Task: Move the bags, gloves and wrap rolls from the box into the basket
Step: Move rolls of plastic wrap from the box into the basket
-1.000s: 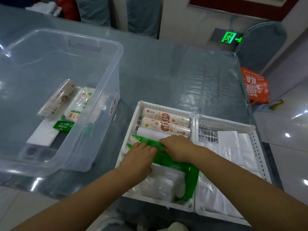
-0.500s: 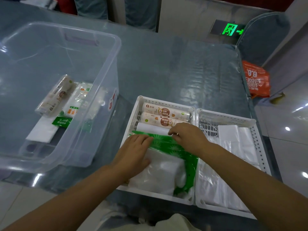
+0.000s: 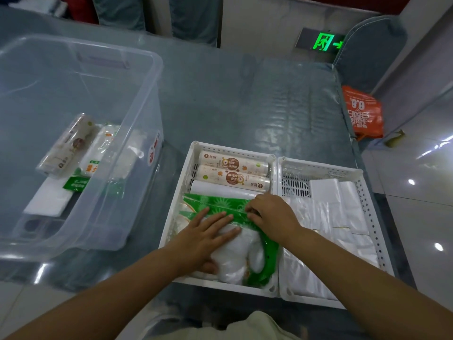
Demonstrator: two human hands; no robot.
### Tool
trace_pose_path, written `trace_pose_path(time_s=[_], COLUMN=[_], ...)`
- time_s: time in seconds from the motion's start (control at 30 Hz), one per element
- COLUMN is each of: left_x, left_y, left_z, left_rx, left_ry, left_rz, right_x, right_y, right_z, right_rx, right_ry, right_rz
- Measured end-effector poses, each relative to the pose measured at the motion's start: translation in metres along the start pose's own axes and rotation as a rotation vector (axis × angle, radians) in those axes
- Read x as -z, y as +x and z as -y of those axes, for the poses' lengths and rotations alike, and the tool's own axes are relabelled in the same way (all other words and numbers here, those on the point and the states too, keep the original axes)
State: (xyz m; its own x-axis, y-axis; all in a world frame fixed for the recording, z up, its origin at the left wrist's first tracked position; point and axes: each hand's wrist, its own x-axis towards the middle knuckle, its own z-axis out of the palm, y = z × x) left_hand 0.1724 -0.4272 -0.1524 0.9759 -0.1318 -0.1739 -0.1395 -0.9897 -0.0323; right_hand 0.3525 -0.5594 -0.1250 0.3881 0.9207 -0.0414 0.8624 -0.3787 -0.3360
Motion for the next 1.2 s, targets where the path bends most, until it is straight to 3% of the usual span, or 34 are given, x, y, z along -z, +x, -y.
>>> trace_pose_path(time_s=[0.13, 0.4, 0.7, 0.83, 0.97, 1.2], left_x=[0.004, 0.003, 0.024, 0.038, 0.066, 0.142], left_y=[-0.001, -0.002, -0.007, -0.005, -0.001, -0.023], left_z=[-0.004, -0.004, 0.002, 0.007, 0.012, 0.046], left_rx=[0.013, 0.057, 0.208, 0.257, 0.350, 0.411], left_ry=[-0.023, -0.132, -0.211, -0.228, -0.265, -0.171], left_rz=[-0.048, 0.027, -0.043, -0.111, -0.287, -0.434], right_x=[-0.003, 0.000, 0.003, 0.007, 0.018, 0.048], right_y=[0.004, 0.004, 0.002, 0.002, 0.005, 0.036], right_z=[0.003, 0.001, 0.001, 0.001, 0.008, 0.052], right_rx=[-0.008, -0.001, -0.052, -0.069, -0.064, -0.062], right_ry=[-0.023, -0.030, -0.085, -0.066, 0.028, 0.149], right_rz=[-0.031, -0.043, -0.063, -0.068, -0.160, -0.276])
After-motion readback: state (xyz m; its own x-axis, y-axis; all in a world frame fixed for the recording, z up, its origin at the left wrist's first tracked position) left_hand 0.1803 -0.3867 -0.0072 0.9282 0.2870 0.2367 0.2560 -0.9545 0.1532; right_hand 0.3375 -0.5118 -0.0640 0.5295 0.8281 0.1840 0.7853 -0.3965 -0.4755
